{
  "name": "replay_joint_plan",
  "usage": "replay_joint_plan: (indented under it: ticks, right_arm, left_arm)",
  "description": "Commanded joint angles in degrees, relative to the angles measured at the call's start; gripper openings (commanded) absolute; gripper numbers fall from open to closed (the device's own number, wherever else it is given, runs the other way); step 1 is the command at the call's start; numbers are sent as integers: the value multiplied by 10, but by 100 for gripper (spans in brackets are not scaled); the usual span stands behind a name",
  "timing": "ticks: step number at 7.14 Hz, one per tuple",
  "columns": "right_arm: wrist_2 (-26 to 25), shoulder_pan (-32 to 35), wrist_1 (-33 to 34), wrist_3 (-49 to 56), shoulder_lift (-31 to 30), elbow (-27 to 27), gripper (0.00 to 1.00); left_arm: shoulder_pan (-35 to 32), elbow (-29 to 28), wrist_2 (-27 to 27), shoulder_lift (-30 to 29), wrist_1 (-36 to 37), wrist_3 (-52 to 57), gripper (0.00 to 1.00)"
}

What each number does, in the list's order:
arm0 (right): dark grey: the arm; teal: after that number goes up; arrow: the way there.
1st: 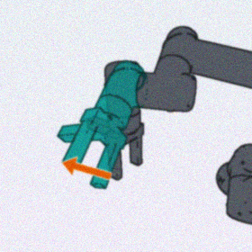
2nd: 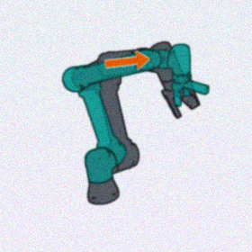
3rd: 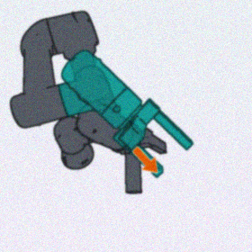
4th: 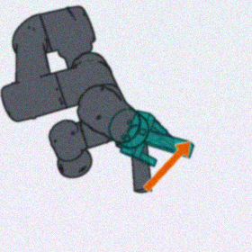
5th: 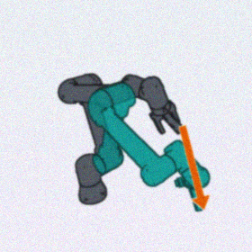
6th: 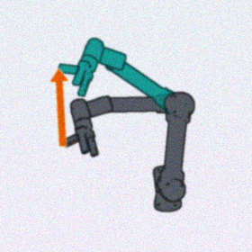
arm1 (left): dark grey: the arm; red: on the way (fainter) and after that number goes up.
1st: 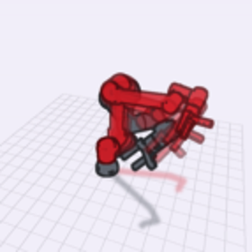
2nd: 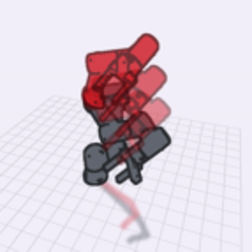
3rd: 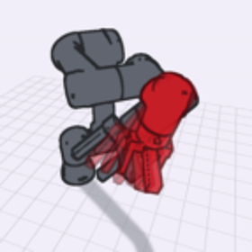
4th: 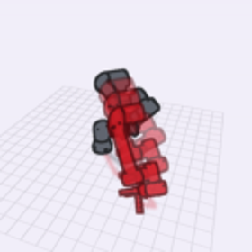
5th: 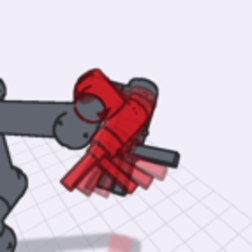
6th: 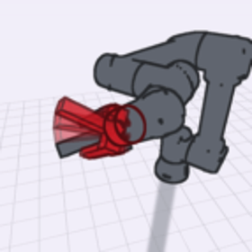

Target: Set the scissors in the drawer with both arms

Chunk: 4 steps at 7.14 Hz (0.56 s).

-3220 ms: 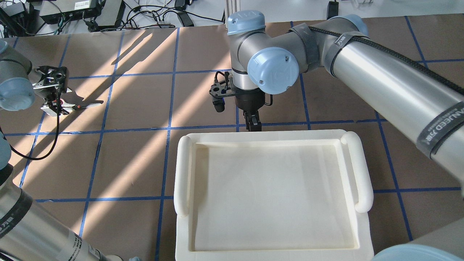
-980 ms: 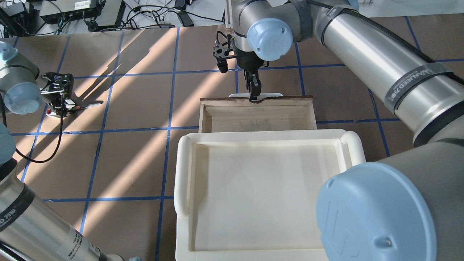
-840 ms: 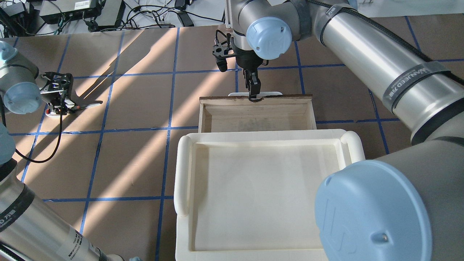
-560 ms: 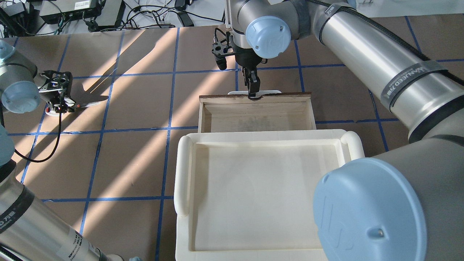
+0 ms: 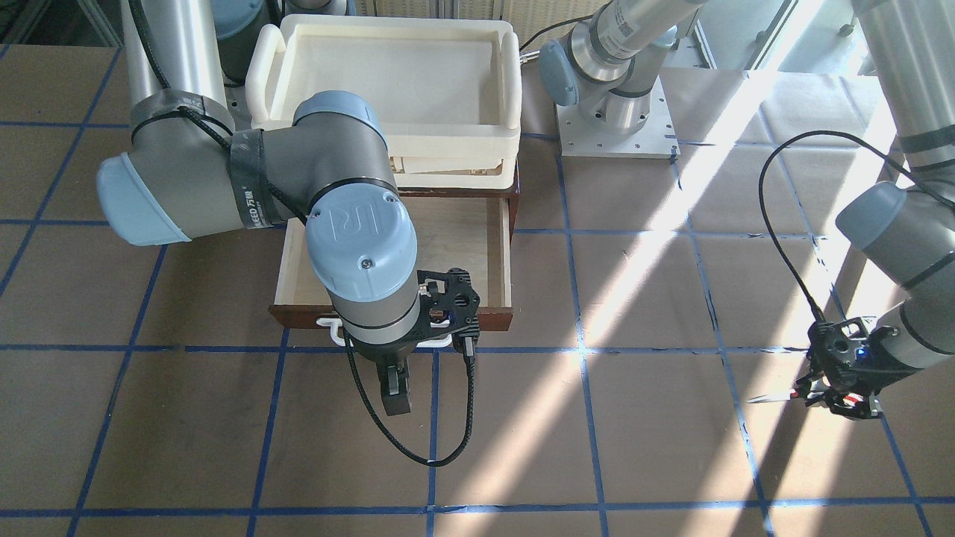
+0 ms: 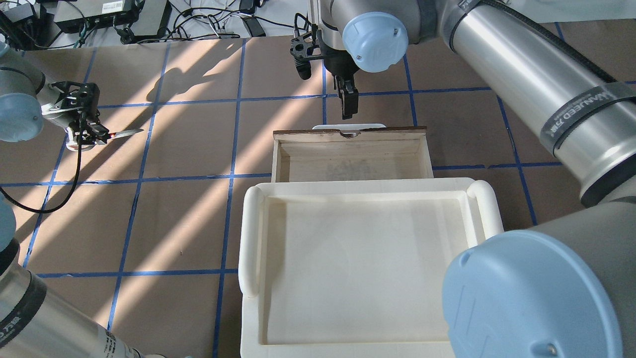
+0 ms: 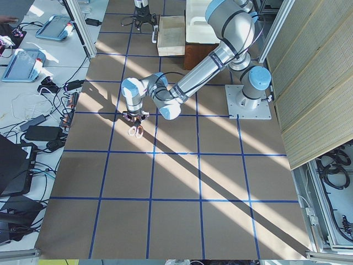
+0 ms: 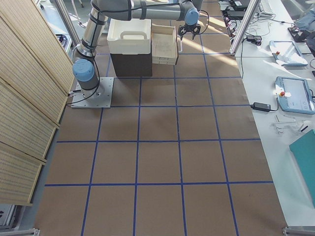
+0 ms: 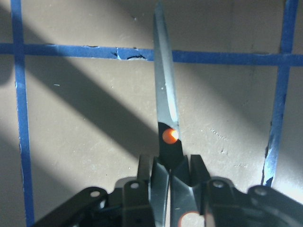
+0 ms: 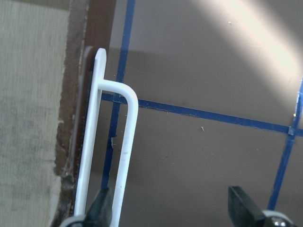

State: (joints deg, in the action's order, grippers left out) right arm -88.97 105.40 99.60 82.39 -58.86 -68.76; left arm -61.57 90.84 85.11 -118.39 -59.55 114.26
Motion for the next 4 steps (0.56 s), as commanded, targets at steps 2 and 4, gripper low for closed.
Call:
replay_joint_plan:
  ticks: [2, 4]
  right_arm:
    - [4, -23, -8, -113, -74, -21, 100]
    - [6, -52, -50, -181, -154, -68, 100]
  left_arm:
    - [-85, 0, 10, 86, -85, -117, 0]
    - [-148, 0, 10, 123, -119, -203, 0]
